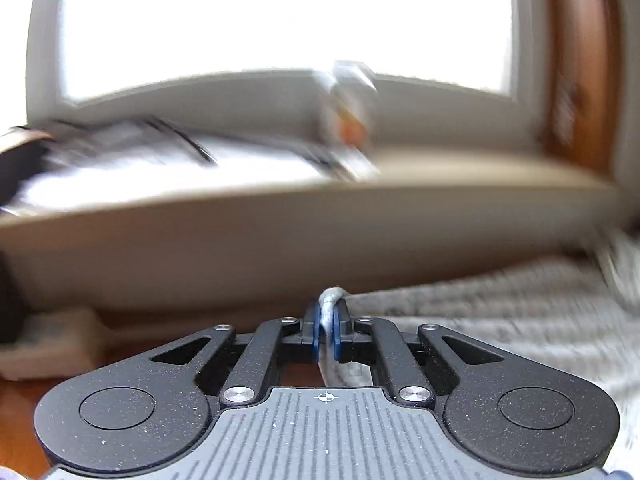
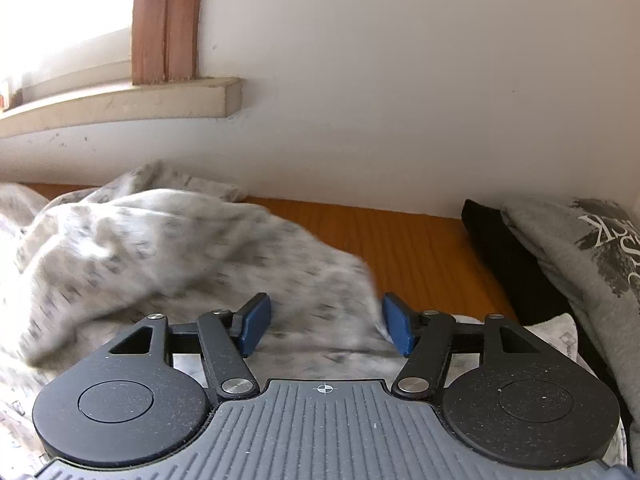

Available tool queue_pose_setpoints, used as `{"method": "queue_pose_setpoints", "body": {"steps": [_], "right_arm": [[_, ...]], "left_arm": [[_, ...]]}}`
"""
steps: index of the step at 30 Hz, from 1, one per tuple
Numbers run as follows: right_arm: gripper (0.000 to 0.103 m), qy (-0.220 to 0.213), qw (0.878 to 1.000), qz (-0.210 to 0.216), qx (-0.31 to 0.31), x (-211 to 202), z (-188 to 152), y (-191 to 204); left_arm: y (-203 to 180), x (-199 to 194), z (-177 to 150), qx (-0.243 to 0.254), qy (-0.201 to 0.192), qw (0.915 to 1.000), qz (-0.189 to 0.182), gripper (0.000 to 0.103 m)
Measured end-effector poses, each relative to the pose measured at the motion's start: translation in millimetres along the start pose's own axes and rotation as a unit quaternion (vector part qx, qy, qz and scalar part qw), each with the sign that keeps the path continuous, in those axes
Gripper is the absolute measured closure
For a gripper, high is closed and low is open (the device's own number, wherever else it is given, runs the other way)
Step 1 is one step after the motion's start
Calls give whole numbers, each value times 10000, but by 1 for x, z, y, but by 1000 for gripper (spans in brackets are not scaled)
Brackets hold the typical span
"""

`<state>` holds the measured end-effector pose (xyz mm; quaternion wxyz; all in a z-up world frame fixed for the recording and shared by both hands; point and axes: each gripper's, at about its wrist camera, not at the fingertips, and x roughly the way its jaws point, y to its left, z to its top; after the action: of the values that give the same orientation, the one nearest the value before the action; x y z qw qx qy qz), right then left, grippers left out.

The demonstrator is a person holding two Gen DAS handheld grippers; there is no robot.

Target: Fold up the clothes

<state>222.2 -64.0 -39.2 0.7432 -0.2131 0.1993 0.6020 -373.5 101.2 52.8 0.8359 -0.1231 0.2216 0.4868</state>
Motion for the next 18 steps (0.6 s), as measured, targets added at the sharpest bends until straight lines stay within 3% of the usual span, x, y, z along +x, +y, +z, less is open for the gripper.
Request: {"method": "queue_pose_setpoints", "body": {"steps": [1, 3, 5, 7, 15, 18], "right_arm": [[41, 0, 10000, -5, 7, 0, 0, 0], [38, 33, 10000, -5, 0, 1, -1, 1], [37, 78, 10000, 9, -33, 2, -2, 2], [37, 109, 9999, 7, -65, 4, -2, 4], [28, 283, 9991, 80, 314, 9, -5, -6], [28, 319, 9982, 88, 493, 5, -10, -10]], "left_arm": [[-1, 0, 2, 19, -1, 10000, 70, 90], [-6, 6, 1, 166, 359, 9992, 71, 76], [-12, 0, -2, 237, 296, 9991, 174, 37], [-17, -5, -3, 214, 273, 9993, 120, 25], [-74, -21, -9, 376, 222, 9977, -527, 15], [-107, -31, -12, 760, 13, 9950, -644, 2]]}}
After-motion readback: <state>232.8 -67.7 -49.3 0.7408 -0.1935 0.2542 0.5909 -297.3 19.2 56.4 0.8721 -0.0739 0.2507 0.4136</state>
